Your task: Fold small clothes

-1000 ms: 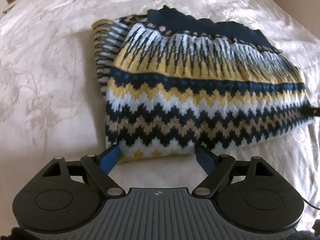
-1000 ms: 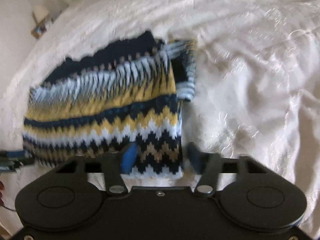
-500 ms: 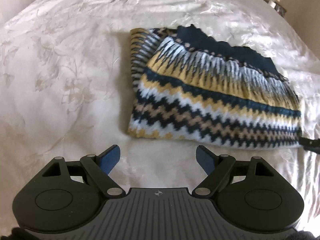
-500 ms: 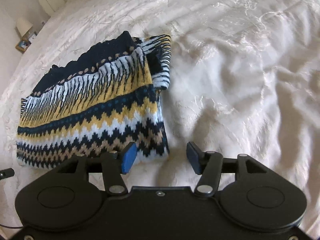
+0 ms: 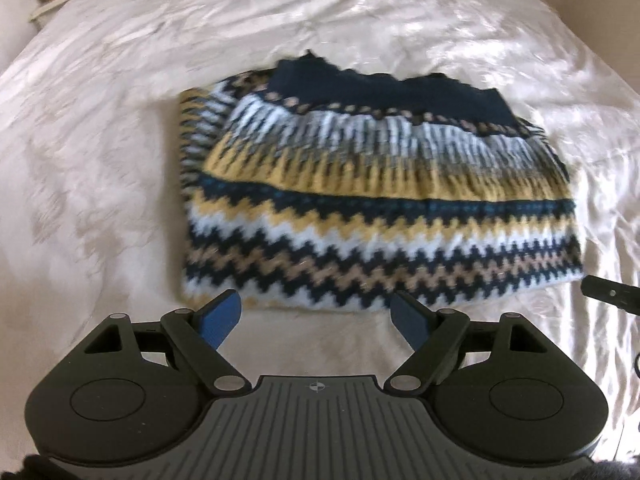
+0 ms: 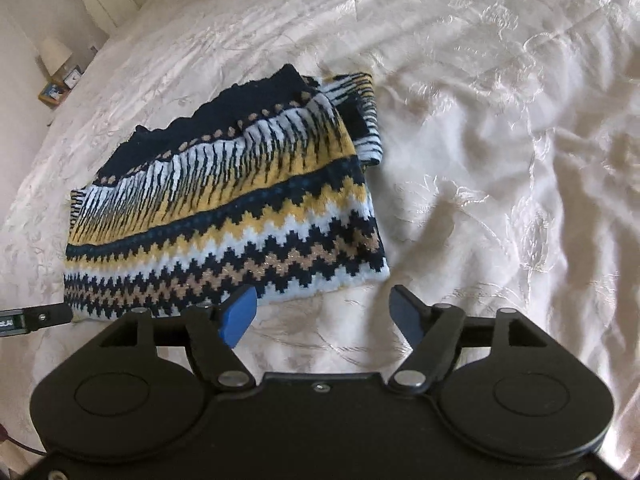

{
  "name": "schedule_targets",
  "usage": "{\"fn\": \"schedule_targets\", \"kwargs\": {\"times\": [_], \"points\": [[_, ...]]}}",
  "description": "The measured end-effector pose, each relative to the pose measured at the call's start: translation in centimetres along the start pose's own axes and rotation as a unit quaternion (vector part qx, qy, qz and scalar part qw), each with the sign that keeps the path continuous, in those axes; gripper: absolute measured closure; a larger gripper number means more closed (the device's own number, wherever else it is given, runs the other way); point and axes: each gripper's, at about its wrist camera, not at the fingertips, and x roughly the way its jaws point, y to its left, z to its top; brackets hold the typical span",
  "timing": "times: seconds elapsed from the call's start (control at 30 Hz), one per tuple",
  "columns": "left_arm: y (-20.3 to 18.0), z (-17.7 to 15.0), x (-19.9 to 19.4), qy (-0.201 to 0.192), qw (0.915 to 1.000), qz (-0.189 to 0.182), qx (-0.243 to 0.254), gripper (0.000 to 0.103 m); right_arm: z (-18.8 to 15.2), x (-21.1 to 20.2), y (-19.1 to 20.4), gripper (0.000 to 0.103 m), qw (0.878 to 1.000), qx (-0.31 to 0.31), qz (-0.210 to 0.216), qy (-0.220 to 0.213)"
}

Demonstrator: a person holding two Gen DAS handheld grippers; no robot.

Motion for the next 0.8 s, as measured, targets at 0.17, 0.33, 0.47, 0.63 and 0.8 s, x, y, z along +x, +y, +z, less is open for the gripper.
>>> {"fn": "schedule_targets", "kwargs": {"times": [0.17, 0.33, 0.47, 0.63, 0.8], "points": [[-1.3, 1.5, 0.8, -0.001, 0.9998, -0.011, 0.018, 0.022, 0.5, -1.2, 1.1, 0.024, 1.0, 0.005, -0.008, -0.012], [-3.1, 3.7, 1.9, -0.01, 0.9969, 0.05, 0.06, 0.023, 0.7, -1.5, 1.7, 0.018, 0.999, 0.017, -0.019, -0.02], [-3.7, 5.8, 2.8, -0.029, 0.9947, 0.05, 0.085, 0.029, 0.7, -1.4, 2.2, 0.018, 0.999, 0.027, -0.026, -0.019], [-4.0, 8.2, 4.4, -0.031, 0.9954, 0.024, 0.087, 0.03, 0.6, -1.1, 2.7, 0.017, 0.999, 0.034, -0.035, -0.013], [-3.8, 9.8, 6.8, -0.023, 0.9966, 0.015, 0.078, 0.03, 0.5, -1.0, 3.1, 0.016, 0.998, 0.044, -0.044, -0.012]]}}
